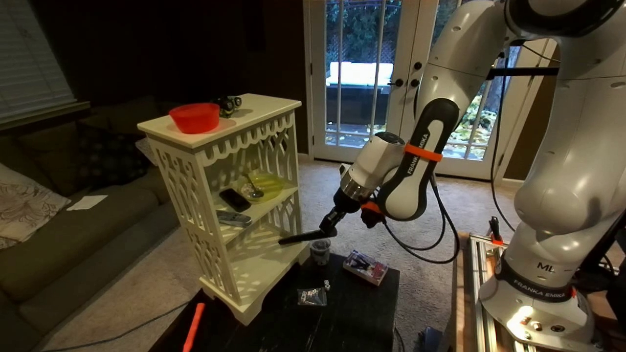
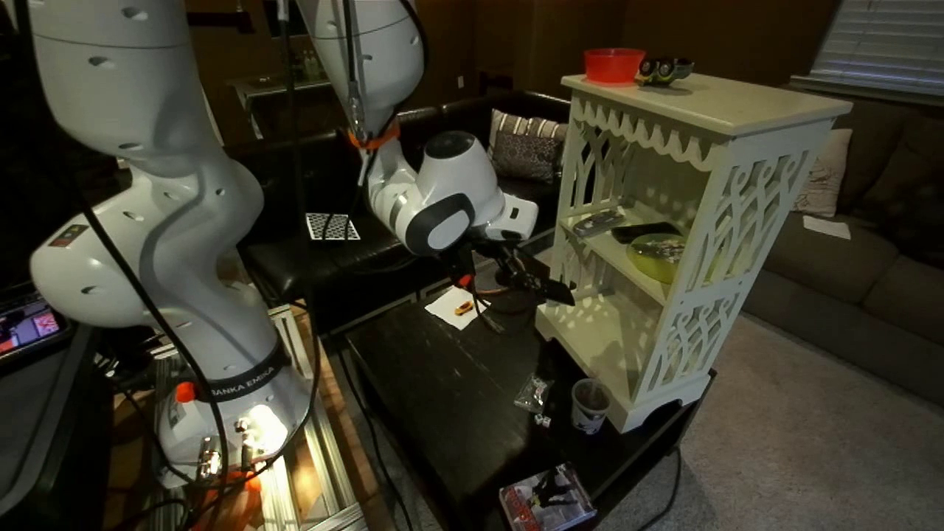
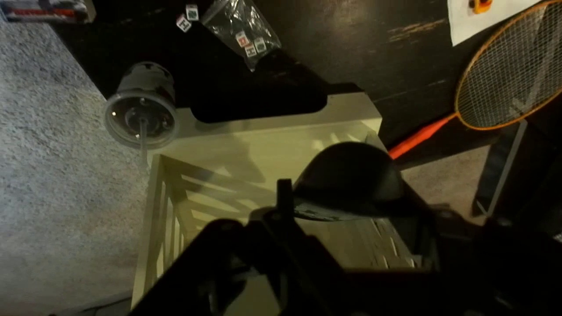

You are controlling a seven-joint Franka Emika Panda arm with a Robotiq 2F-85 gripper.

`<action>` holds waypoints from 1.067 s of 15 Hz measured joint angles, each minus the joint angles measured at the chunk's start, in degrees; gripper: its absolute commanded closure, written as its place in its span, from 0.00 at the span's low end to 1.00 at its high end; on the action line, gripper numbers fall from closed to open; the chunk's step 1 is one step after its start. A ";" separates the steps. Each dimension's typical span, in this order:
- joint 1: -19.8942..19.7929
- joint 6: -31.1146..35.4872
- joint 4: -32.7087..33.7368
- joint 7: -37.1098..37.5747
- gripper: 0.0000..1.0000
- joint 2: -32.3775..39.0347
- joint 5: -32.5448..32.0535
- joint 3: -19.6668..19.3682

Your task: Move one black remote control to the bottom shelf.

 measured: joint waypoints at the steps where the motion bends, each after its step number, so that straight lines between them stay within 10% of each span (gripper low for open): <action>1: 0.14 -1.79 0.08 0.00 0.69 -0.04 0.27 -0.29; 9: 18.29 -8.93 10.24 -0.64 0.69 6.57 9.31 -15.78; 12: 20.83 -9.65 16.82 -0.73 0.69 15.40 11.69 -14.23; 13: 20.14 -9.69 18.88 -0.80 0.44 18.25 12.38 -12.42; 15: 16.10 -9.77 22.20 -1.49 0.44 22.08 13.10 -6.98; 16: 14.52 -9.94 23.20 -1.85 0.69 22.76 13.13 -5.46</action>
